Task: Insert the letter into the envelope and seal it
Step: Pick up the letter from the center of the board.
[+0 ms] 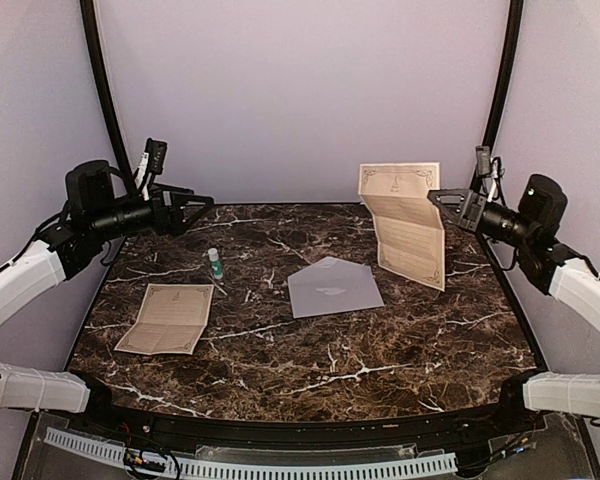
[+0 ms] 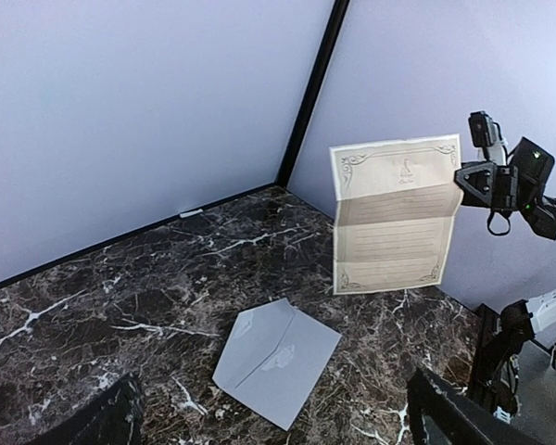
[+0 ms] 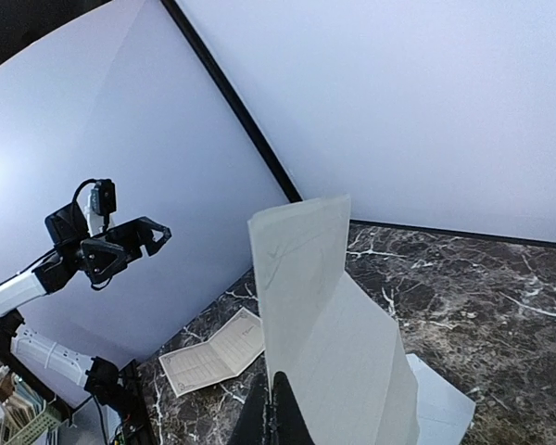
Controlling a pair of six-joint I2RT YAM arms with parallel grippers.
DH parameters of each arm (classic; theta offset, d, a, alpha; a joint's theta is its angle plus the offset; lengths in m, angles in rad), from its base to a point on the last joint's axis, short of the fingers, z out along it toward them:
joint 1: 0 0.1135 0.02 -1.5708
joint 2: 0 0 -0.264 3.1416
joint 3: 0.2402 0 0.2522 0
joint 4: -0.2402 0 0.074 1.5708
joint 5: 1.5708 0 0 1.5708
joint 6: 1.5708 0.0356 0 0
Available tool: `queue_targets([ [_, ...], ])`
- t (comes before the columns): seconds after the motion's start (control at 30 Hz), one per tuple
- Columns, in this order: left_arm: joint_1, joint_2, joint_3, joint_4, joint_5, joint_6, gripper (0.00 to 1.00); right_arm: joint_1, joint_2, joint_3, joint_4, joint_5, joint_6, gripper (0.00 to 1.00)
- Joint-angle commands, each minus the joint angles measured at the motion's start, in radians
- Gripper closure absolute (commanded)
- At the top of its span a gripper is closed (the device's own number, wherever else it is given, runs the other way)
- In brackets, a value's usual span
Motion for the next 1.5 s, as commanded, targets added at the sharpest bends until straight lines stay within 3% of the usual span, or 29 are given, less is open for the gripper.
queue_targets([
  [0.0,-0.025,0.022,0.044,0.072,0.139,0.006,0.03,0.147,0.101,0.095,0.072,0.04,-0.018,1.0],
  [0.47,-0.113,0.069,-0.055,0.273,0.195,-0.079,0.01,0.465,0.396,0.436,0.182,0.006,-0.058,1.0],
  [0.8,-0.136,0.106,-0.104,0.339,0.167,-0.123,0.01,0.531,0.425,0.485,0.252,-0.034,-0.038,1.0],
  [1.1,-0.18,0.138,-0.115,0.399,0.25,-0.142,0.01,0.538,0.42,0.467,0.299,-0.028,-0.019,1.0],
  [1.47,-0.187,0.141,-0.119,0.443,0.292,-0.165,0.42,0.538,0.404,0.452,0.258,0.01,-0.053,1.0],
])
